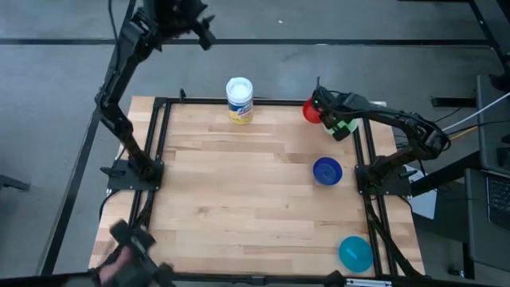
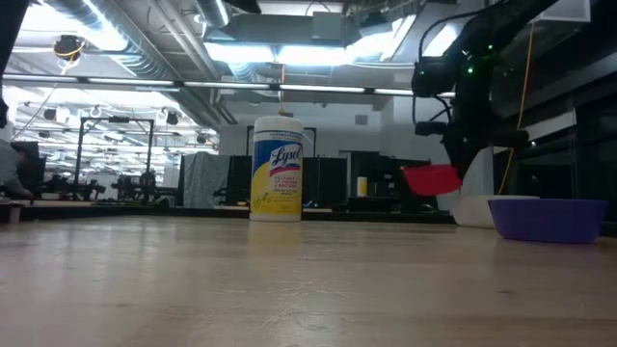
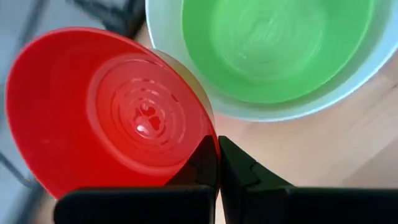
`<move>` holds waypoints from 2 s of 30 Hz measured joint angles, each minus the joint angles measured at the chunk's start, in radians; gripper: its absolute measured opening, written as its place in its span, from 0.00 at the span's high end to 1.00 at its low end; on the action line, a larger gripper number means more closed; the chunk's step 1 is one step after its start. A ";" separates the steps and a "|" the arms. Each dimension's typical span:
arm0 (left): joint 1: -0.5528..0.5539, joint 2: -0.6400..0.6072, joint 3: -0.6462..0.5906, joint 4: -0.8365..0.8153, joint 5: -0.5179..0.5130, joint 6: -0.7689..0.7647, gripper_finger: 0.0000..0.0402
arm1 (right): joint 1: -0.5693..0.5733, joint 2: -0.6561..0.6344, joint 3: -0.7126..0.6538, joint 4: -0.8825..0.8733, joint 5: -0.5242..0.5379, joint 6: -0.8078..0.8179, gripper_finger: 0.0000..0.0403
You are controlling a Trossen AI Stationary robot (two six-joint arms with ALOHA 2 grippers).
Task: Nest bowls inside each other
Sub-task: Stack the red bowl on the green bowl, then stack the light blue bowl on the red bowl
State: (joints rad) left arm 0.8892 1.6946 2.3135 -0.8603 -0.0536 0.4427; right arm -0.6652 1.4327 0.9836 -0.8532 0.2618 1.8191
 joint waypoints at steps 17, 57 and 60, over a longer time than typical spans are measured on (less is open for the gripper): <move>0.130 0.109 0.000 0.129 0.204 -0.066 0.64 | -0.021 -0.104 0.002 -0.281 0.123 0.354 1.00; 0.116 0.190 -0.001 0.192 0.214 -0.063 0.64 | -0.029 -0.262 -0.212 0.002 0.221 0.258 0.41; 0.116 0.190 -0.001 0.192 0.229 -0.072 0.64 | 0.005 -0.302 -0.212 0.066 0.221 0.204 0.36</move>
State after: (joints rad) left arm 1.0050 1.8843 2.3127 -0.6685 0.1754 0.3709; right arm -0.6597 1.1305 0.7719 -0.7868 0.4824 2.0229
